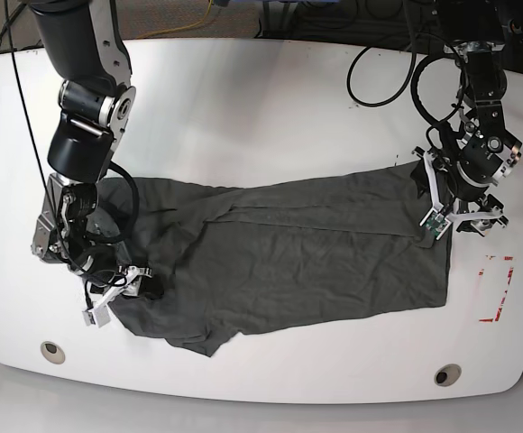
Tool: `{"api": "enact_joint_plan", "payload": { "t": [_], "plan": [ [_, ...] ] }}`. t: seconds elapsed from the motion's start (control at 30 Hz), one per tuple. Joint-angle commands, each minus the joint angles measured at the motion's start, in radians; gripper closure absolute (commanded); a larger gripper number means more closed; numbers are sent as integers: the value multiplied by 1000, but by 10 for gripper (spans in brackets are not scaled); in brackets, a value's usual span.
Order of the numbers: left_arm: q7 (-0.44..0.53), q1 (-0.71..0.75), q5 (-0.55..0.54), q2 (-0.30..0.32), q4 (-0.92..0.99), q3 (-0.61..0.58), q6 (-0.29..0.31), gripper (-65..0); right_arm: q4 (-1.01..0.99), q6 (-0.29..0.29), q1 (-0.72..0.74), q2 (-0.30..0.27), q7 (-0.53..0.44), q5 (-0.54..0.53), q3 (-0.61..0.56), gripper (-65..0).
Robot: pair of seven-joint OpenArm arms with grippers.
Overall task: Layout the t-shirt on the table in an organized manner, then fold the t-shirt properly
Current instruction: 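Slide the right gripper along the shirt's side edge toward the hem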
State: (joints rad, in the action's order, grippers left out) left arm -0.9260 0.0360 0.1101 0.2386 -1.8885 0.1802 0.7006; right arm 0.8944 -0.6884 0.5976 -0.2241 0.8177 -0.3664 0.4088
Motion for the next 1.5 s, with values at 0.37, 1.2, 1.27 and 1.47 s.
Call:
{"api": "enact_joint_plan", "payload": {
  "t": [0.37,1.2,1.27,1.47],
  "plan": [
    [15,-20,-3,15,-15,3,-2,-459,159,25,-38,-110,22,63,-3,-650],
    [15,-6,-3,20,-15,3,-2,-459,487,-10,-353,-219,-85,73,-162,-650],
    [17,-2,-3,20,-15,3,-2,-459,486,-10,-353,-222,-99,74,-181,-650],
    [17,0,-3,20,-15,3,-2,-459,461,-10,-350,-215,-145,142,-190,-577]
  ]
}}
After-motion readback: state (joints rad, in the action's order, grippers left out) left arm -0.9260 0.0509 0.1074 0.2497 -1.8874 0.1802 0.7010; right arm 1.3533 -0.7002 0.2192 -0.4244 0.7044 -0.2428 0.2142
